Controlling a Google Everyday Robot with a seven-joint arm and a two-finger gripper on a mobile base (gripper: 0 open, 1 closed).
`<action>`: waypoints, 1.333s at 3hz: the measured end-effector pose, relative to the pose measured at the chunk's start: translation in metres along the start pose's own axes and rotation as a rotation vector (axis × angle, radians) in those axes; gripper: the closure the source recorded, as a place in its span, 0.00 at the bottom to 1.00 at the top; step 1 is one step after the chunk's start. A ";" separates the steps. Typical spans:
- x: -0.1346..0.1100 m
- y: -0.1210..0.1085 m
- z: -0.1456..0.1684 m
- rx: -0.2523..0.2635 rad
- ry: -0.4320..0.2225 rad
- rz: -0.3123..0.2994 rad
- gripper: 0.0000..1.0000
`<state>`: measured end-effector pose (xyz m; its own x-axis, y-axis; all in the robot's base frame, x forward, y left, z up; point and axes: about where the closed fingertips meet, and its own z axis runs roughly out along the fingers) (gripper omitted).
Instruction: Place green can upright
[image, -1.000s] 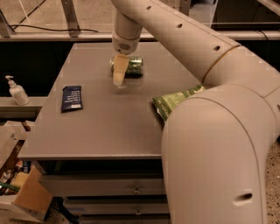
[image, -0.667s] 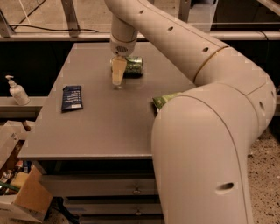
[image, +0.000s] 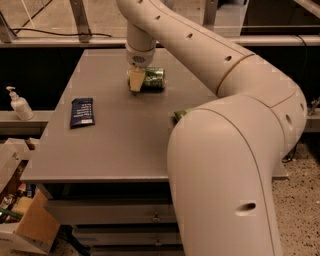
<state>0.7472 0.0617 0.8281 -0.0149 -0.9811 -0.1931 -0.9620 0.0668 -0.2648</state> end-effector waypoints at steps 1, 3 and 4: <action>0.001 -0.001 -0.009 -0.002 -0.019 0.014 0.88; -0.004 -0.005 -0.064 -0.033 -0.240 0.087 1.00; -0.012 -0.005 -0.085 -0.076 -0.413 0.134 1.00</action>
Offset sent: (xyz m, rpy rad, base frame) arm -0.0116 -0.0163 0.0854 0.2527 0.0226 -0.0350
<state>0.7287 0.0572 0.9122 -0.0450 -0.8085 -0.5868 -0.9765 0.1595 -0.1448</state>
